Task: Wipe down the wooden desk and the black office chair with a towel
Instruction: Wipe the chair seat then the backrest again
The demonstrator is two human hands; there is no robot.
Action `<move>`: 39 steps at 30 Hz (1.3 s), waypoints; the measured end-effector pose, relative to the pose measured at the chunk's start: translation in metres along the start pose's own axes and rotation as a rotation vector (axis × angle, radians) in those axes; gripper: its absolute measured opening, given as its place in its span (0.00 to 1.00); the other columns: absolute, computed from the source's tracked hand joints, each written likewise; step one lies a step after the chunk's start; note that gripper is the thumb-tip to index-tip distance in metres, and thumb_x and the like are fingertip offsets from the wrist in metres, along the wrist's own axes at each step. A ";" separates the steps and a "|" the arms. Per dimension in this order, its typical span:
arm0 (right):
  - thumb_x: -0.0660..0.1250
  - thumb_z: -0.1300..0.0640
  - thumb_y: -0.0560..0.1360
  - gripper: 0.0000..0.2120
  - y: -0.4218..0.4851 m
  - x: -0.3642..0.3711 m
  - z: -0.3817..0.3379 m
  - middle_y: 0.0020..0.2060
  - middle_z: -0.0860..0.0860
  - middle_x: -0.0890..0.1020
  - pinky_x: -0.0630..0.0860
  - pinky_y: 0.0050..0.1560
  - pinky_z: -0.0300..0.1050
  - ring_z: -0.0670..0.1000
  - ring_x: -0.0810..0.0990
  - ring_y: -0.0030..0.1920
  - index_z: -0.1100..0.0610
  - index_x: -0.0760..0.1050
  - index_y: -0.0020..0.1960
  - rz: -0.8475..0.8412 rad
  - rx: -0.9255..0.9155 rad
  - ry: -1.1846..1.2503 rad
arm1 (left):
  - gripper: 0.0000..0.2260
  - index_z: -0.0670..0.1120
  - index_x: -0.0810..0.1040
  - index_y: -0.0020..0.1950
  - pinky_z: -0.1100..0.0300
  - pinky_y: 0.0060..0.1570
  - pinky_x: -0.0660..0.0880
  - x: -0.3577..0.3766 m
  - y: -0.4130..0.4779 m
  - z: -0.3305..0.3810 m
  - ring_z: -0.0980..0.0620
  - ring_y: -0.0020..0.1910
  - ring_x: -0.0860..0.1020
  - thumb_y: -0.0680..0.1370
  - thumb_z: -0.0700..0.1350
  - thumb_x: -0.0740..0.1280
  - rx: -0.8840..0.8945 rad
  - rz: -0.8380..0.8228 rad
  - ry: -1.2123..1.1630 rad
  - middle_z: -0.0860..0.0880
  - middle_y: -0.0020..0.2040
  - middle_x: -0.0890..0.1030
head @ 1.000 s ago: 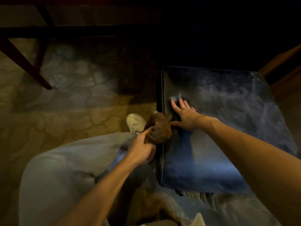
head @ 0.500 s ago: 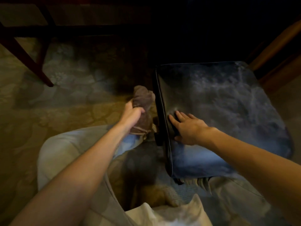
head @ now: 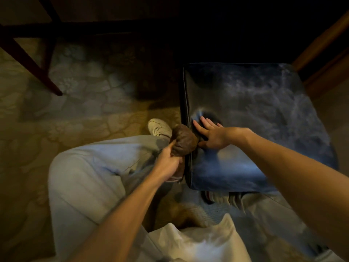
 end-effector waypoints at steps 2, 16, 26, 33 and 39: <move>0.56 0.39 0.84 0.40 0.001 -0.003 -0.002 0.81 0.54 0.32 0.40 0.80 0.54 0.55 0.34 0.81 0.48 0.31 0.82 0.003 0.014 0.010 | 0.13 0.46 0.77 0.63 0.71 0.57 0.71 0.000 -0.013 -0.007 0.54 0.58 0.79 0.83 0.34 0.61 0.017 -0.014 0.028 0.52 0.55 0.81; 0.63 0.37 0.80 0.49 -0.042 0.037 -0.016 0.81 0.58 0.35 0.48 0.80 0.59 0.61 0.37 0.82 0.50 0.31 0.82 0.086 -0.031 -0.089 | 0.12 0.49 0.76 0.60 0.49 0.58 0.78 -0.048 -0.013 -0.011 0.44 0.50 0.83 0.78 0.40 0.66 -0.251 0.071 -0.019 0.44 0.49 0.84; 0.62 0.38 0.81 0.47 -0.012 0.036 -0.020 0.80 0.58 0.31 0.41 0.80 0.56 0.61 0.32 0.81 0.49 0.29 0.81 0.178 -0.050 0.018 | 0.13 0.50 0.74 0.59 0.56 0.57 0.68 -0.007 -0.035 -0.024 0.47 0.58 0.76 0.80 0.33 0.64 -0.200 0.054 -0.017 0.46 0.56 0.79; 0.62 0.37 0.81 0.47 0.004 0.013 -0.028 0.80 0.57 0.30 0.41 0.80 0.57 0.59 0.32 0.81 0.47 0.29 0.81 0.173 0.012 0.084 | 0.09 0.48 0.78 0.52 0.49 0.61 0.73 -0.020 -0.049 -0.039 0.42 0.57 0.79 0.79 0.35 0.65 -0.248 0.123 0.014 0.42 0.54 0.81; 0.64 0.51 0.84 0.41 0.001 -0.020 -0.026 0.83 0.57 0.40 0.47 0.81 0.55 0.60 0.40 0.82 0.49 0.38 0.84 0.255 -0.004 0.312 | 0.06 0.46 0.76 0.45 0.58 0.49 0.77 -0.057 -0.051 -0.036 0.45 0.47 0.80 0.77 0.35 0.67 -0.324 0.275 -0.169 0.44 0.47 0.80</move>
Point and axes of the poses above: each hand's wrist, its own y-axis towards the middle knuckle, its own x-axis out of the palm, z = x × y, the point moved 7 cm from there along y, towards the middle knuckle
